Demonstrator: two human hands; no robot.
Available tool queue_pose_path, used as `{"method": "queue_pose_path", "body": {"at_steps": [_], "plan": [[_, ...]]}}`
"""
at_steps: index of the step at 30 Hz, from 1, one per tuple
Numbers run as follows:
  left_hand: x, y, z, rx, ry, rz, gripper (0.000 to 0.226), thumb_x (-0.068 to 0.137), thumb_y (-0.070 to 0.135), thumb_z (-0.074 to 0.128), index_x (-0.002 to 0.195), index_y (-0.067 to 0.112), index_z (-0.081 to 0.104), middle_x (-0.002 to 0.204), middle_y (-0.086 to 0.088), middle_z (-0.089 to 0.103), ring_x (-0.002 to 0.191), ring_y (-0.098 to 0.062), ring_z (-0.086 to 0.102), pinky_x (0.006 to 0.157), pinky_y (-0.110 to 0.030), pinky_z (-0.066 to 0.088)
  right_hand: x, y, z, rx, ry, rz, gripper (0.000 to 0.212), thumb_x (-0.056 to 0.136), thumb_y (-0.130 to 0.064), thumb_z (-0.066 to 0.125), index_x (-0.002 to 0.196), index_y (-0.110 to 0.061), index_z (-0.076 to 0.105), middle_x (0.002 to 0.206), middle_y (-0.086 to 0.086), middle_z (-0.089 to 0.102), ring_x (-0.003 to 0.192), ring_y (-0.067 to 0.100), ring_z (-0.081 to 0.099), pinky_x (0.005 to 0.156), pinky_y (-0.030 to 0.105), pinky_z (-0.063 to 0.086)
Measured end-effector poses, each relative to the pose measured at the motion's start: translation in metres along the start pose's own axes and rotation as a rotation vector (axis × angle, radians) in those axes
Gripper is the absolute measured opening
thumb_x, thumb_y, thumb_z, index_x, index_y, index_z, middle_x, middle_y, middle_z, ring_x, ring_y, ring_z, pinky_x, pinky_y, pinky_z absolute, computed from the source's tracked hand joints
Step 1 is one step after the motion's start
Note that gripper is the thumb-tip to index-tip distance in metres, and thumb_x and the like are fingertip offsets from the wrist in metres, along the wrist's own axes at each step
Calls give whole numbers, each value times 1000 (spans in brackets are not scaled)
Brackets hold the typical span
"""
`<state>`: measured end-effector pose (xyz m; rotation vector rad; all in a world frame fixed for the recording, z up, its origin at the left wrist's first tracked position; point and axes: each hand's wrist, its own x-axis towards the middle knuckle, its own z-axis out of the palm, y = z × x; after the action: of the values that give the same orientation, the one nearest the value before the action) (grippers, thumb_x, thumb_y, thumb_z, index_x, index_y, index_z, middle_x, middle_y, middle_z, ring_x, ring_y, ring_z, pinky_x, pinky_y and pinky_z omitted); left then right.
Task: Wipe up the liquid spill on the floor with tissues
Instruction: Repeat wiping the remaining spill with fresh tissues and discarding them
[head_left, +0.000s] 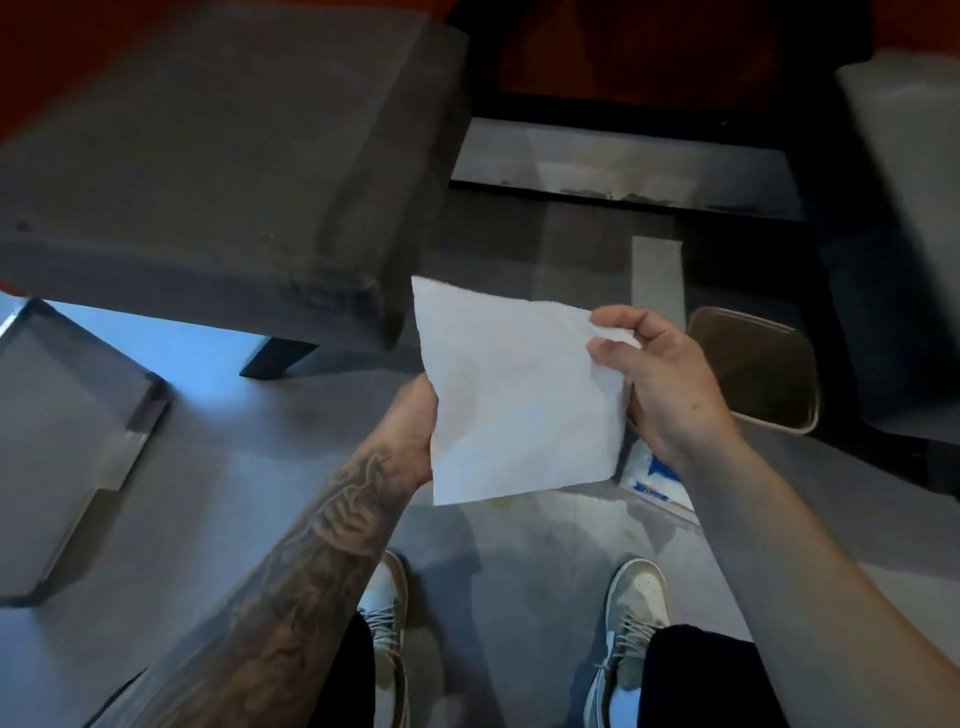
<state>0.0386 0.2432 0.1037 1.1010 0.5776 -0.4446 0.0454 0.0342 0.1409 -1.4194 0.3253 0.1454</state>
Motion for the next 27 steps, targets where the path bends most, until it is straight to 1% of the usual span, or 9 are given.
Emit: {"method": "queue_pose_path", "body": {"at_steps": [2, 6, 10, 11, 14, 17, 21, 25, 27], "plan": [[0, 5, -5, -51, -60, -18, 33, 99, 20, 53, 75, 10, 74, 73, -6, 72, 58, -21, 68, 52, -27, 57, 6, 7, 3, -140, 58, -26, 18, 91, -10, 68, 99, -26, 71, 107, -4, 73, 100, 24, 70, 85, 40, 59], [2, 11, -14, -117, -121, -50, 32, 97, 33, 52, 105, 11, 74, 104, -10, 74, 85, -27, 72, 76, -36, 60, 13, 18, 10, -246, 109, -96, 18, 91, -14, 70, 100, -30, 70, 112, -6, 70, 100, 19, 68, 80, 29, 58], [3, 16, -23, -216, -151, -129, 79, 91, 76, 36, 130, 14, 67, 128, -15, 68, 116, -36, 65, 99, -46, 52, 15, 21, 15, -302, 149, -113, 18, 92, -16, 69, 102, -31, 69, 112, -11, 67, 100, 13, 65, 80, 26, 57], [3, 17, -25, -210, -171, -135, 84, 88, 80, 36, 132, 14, 66, 129, -15, 67, 120, -37, 63, 101, -48, 50, 15, 21, 15, -325, 157, -123, 18, 92, -16, 68, 103, -31, 68, 111, -13, 67, 99, 11, 64, 79, 25, 56], [-3, 20, -22, -123, -167, -81, 49, 98, 49, 52, 125, 11, 67, 122, -14, 71, 112, -33, 69, 93, -44, 56, 15, 23, 16, -348, 118, -123, 24, 93, -15, 67, 109, -33, 65, 113, -14, 64, 102, 10, 62, 76, 23, 55], [-4, 23, -21, -62, -93, -48, 22, 98, 23, 58, 110, 9, 70, 111, -13, 75, 96, -29, 75, 78, -40, 61, 14, 24, 16, -391, 27, -130, 38, 92, -15, 69, 119, -39, 58, 123, -14, 60, 113, 12, 59, 89, 31, 58], [-3, 28, -23, -19, -108, 18, 23, 95, 3, 55, 114, 4, 68, 114, -14, 74, 103, -31, 72, 84, -43, 60, 19, 24, 13, -414, 52, -134, 54, 88, -25, 74, 133, -41, 48, 137, -13, 54, 125, 19, 54, 104, 45, 50], [-3, 29, -23, 143, -154, 86, 24, 93, -4, 55, 109, 4, 70, 112, -14, 75, 102, -30, 72, 91, -41, 58, 25, 23, 5, -174, 18, 38, 60, 81, -41, 78, 134, -36, 50, 118, -10, 68, 115, 19, 62, 106, 49, 46], [-4, 30, -23, 316, -177, 106, 20, 92, 5, 63, 110, 8, 71, 111, -11, 75, 102, -29, 72, 95, -44, 56, 25, 21, 4, -274, 46, 0, 66, 76, -47, 81, 133, -37, 51, 116, -9, 68, 115, 20, 62, 104, 45, 48]]}}
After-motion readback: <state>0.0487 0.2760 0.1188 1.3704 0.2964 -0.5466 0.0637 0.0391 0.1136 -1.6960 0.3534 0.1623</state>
